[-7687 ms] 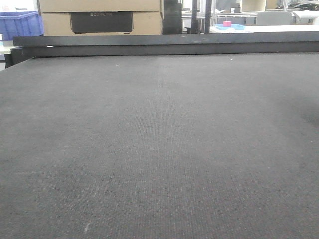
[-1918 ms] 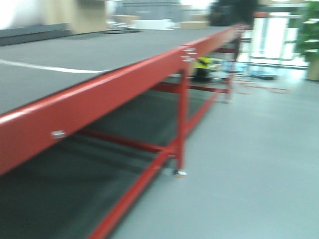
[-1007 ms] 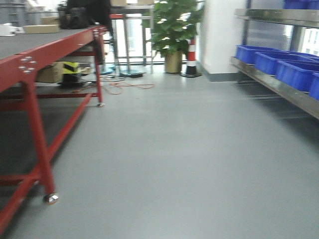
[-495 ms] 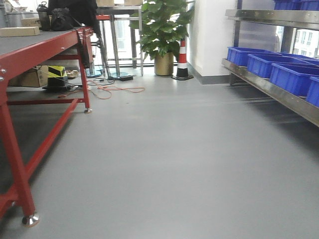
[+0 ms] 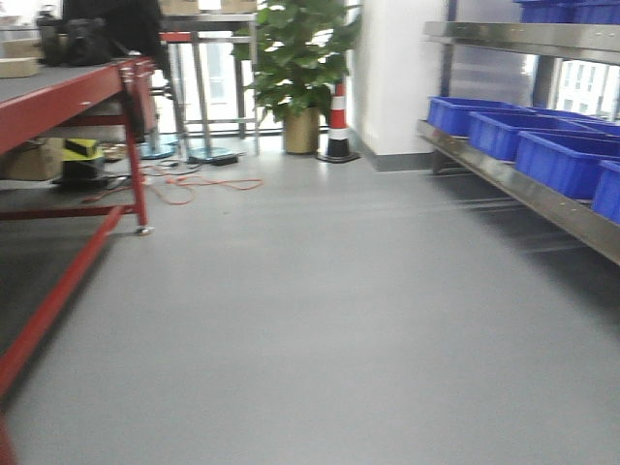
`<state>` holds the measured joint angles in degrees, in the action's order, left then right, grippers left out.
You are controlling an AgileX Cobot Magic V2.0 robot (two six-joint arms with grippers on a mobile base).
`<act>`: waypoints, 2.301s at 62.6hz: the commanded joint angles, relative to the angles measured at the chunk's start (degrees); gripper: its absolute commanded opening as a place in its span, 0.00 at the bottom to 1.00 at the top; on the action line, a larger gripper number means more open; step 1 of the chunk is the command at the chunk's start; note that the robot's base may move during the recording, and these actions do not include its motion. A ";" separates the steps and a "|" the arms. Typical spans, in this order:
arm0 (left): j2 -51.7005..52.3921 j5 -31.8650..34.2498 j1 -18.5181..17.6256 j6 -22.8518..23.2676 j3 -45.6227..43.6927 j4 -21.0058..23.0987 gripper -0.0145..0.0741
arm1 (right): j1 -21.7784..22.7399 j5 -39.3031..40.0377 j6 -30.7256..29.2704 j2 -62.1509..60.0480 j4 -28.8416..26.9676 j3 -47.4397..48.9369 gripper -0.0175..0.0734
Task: Place valve from conveyor to right shelf box
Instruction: 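Drive the base away from the conveyor toward the steel shelf, then drive up to the shelf and stop before the blue bins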
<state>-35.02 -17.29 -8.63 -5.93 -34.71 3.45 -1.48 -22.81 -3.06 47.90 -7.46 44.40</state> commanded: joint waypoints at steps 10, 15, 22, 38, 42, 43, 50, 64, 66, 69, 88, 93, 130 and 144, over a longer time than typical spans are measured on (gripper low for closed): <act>0.41 3.33 -0.46 -0.01 -0.42 0.34 0.04 | 0.17 4.44 -0.02 -0.57 0.23 1.20 0.01; 0.41 3.33 -0.46 -0.01 -0.42 0.34 0.04 | 0.17 4.44 -0.02 -0.57 0.23 1.20 0.01; 0.41 3.33 -0.46 -0.01 -0.42 0.34 0.04 | 0.17 4.44 -0.02 -0.57 0.23 1.20 0.01; 0.41 3.33 -0.46 -0.01 -0.42 0.34 0.04 | 0.17 4.44 -0.02 -0.57 0.23 1.20 0.01; 0.41 3.33 -0.46 -0.01 -0.42 0.34 0.04 | 0.17 4.44 -0.02 -0.57 0.23 1.20 0.01; 0.41 3.33 -0.46 -0.01 -0.42 0.34 0.04 | 0.17 4.44 -0.02 -0.57 0.23 1.20 0.01; 0.41 3.33 -0.46 -0.01 -0.42 0.34 0.04 | 0.17 4.44 -0.02 -0.57 0.23 1.20 0.01; 0.41 3.33 -0.46 -0.01 -0.42 0.34 0.04 | 0.17 4.44 -0.02 -0.57 0.23 1.20 0.01; 0.41 3.33 -0.46 -0.01 -0.42 0.34 0.04 | 0.17 4.44 -0.02 -0.57 0.23 1.20 0.01; 0.41 3.33 -0.46 -0.01 -0.42 0.34 0.04 | 0.17 4.44 -0.02 -0.57 0.23 1.20 0.01; 0.41 3.33 -0.46 -0.01 -0.42 0.34 0.04 | 0.17 4.44 -0.02 -0.57 0.23 1.20 0.01; 0.41 3.33 -0.46 -0.01 -0.42 0.34 0.04 | 0.17 4.44 -0.02 -0.57 0.23 1.20 0.01; 0.41 3.33 -0.46 -0.01 -0.42 0.34 0.04 | 0.17 4.44 -0.02 -0.57 0.23 1.20 0.01; 0.41 3.33 -0.46 -0.01 -0.42 0.34 0.04 | 0.17 4.44 -0.02 -0.57 0.23 1.20 0.01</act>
<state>-35.02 -17.29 -8.63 -5.93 -34.71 3.45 -1.48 -22.81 -3.06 47.90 -7.46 44.40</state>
